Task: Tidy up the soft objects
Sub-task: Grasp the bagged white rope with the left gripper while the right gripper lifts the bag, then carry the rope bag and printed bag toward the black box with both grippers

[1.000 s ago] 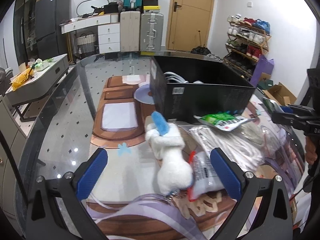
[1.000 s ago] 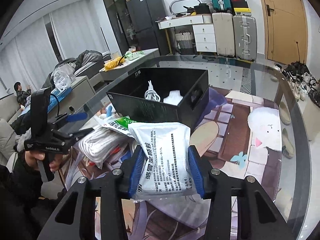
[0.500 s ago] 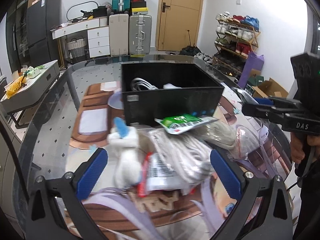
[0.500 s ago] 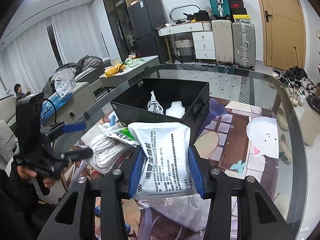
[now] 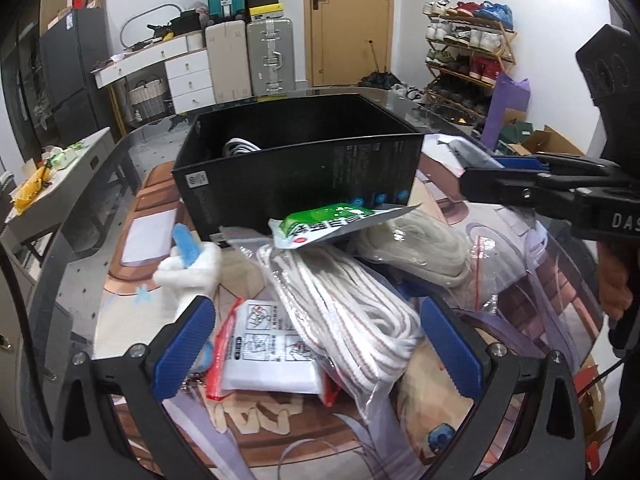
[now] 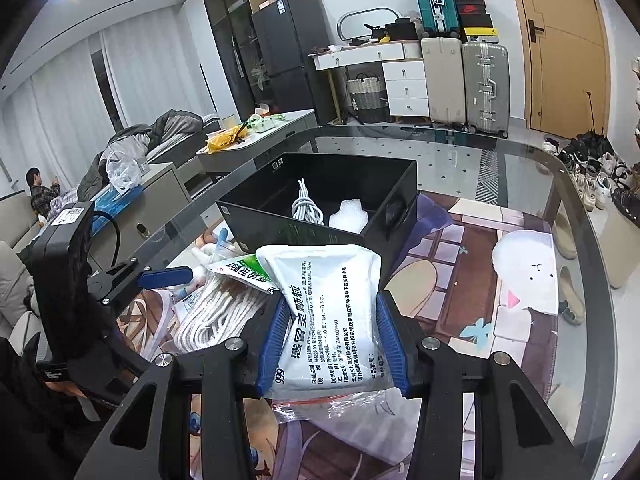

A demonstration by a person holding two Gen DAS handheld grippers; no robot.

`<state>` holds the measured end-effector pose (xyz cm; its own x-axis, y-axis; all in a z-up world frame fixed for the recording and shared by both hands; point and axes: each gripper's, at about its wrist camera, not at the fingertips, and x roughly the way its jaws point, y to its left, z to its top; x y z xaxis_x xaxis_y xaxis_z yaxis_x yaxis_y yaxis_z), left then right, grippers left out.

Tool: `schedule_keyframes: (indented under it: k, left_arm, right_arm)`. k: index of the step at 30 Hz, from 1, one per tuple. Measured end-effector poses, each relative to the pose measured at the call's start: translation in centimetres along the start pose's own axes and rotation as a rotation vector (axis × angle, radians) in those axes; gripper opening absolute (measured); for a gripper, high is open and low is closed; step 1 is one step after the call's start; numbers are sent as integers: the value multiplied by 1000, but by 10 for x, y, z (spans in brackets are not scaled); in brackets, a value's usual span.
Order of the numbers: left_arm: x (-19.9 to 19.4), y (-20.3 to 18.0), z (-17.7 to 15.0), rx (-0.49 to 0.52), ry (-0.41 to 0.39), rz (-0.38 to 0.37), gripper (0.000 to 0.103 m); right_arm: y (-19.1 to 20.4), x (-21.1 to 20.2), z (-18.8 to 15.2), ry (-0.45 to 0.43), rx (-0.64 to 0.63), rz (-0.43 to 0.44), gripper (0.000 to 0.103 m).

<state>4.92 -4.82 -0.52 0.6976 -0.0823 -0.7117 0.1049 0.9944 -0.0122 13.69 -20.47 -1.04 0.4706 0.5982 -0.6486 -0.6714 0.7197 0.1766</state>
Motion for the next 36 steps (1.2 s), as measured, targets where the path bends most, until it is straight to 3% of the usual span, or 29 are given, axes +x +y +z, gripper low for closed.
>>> schedule_keyframes:
  k: [8,12,15,19,21,26,36]
  left_arm:
    - [10,-3,4,-8,17,-25,101]
    - [11,-5,3,3,2,-39,83]
    - [7,-4,3,11,-15,-59,60]
    - [1,4,5,-4,-35,-103,45]
    - [-4,8,5,-9,-48,-104,28]
    - [-12,18,5,-25,-66,-114,22]
    - [-30,44,7,-79,-132,-97,20]
  right_arm:
    - [4,6,-1,16,-11,4,45]
    - [4,6,-1,16,-12,4,45]
    - [4,7,-2,17,-8,1,45]
    - [4,6,-1,14,-8,2,45]
    - [3,5,-1,10,-9,2,45]
    - [1,5,-1,5,-9,3,45]
    - [6,-1,1,-26,-21,15,45]
